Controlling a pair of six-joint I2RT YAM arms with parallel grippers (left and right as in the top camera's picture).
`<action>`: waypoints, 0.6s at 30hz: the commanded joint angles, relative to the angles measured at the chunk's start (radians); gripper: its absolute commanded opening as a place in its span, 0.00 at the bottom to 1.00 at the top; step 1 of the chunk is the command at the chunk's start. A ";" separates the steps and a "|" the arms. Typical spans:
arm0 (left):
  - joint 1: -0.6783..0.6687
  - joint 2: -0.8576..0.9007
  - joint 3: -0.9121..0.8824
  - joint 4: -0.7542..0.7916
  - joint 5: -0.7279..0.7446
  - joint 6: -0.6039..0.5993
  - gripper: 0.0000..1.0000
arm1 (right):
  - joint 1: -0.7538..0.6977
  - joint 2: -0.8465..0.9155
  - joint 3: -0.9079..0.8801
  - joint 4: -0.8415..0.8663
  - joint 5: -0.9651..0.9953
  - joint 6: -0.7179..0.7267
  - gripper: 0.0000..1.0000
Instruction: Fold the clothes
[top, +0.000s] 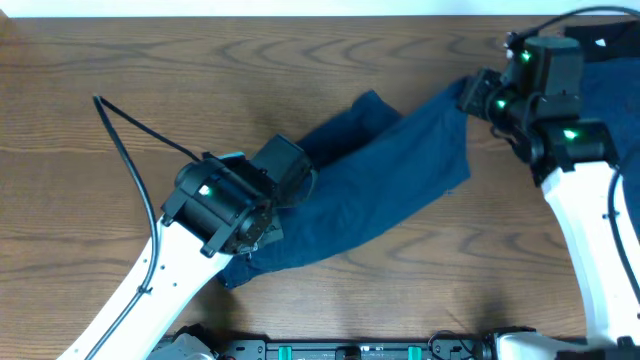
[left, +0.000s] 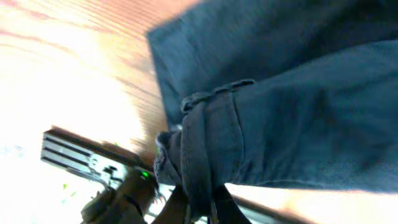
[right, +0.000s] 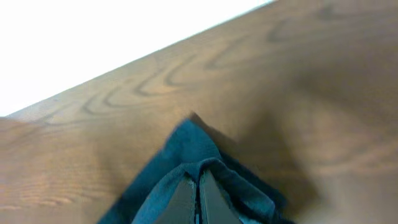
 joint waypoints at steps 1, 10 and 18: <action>0.031 -0.005 -0.012 -0.062 -0.139 -0.102 0.06 | 0.005 0.039 0.007 0.054 0.008 0.007 0.02; 0.116 -0.005 -0.114 0.005 -0.116 -0.101 0.06 | 0.005 0.177 0.007 0.142 0.003 0.022 0.01; 0.173 0.007 -0.242 0.157 -0.106 -0.067 0.06 | 0.006 0.245 0.007 0.191 -0.012 0.022 0.02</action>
